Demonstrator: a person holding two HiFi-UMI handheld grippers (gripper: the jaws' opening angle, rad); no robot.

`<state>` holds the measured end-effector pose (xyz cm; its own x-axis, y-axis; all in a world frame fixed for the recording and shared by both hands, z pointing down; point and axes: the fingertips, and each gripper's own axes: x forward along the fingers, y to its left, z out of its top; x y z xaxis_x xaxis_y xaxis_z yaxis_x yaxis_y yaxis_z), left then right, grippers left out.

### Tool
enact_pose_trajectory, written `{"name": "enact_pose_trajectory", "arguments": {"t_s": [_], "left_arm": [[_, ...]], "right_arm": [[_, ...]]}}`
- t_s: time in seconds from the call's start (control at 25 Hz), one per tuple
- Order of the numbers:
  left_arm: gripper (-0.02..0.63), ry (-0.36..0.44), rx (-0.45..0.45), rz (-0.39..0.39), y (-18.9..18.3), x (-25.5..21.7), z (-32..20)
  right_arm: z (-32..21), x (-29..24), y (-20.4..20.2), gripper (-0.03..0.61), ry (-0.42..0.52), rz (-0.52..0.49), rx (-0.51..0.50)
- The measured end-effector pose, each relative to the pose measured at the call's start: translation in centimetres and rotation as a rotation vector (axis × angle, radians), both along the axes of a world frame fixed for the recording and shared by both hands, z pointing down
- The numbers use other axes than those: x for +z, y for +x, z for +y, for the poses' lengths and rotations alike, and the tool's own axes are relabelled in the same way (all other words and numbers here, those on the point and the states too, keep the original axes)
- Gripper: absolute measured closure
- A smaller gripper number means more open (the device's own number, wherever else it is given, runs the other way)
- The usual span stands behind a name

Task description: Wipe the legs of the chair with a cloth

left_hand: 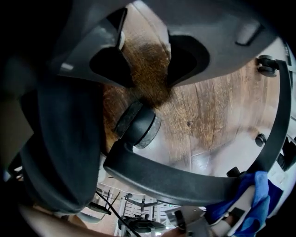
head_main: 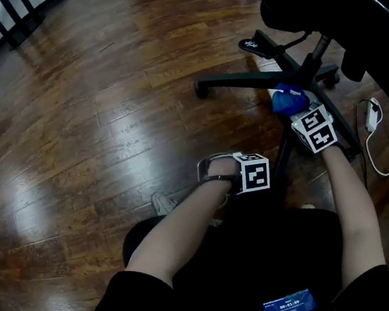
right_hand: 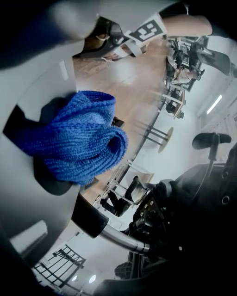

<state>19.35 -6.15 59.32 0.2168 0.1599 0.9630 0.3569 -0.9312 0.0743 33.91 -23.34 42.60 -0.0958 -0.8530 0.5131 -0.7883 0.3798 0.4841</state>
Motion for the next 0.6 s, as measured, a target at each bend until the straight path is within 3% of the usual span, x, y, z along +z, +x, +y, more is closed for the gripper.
{"name": "enact_pose_trajectory", "arguments": {"t_s": [0.16, 0.4, 0.6], "left_arm": [[0.357, 0.006, -0.024, -0.010, -1.0, -0.3, -0.3], [0.359, 0.010, -0.039, 0.055, -0.1, -0.2, -0.2], [0.359, 0.007, -0.054, 0.056, 0.0, -0.3, -0.2]], "right_arm": [[4.8, 2.1, -4.1, 0.494, -0.072, 0.011, -0.125], [13.2, 5.0, -11.4, 0.494, -0.210, -0.002, -0.366], [13.5, 5.2, -11.8, 0.480, -0.231, 0.071, -0.399]]}}
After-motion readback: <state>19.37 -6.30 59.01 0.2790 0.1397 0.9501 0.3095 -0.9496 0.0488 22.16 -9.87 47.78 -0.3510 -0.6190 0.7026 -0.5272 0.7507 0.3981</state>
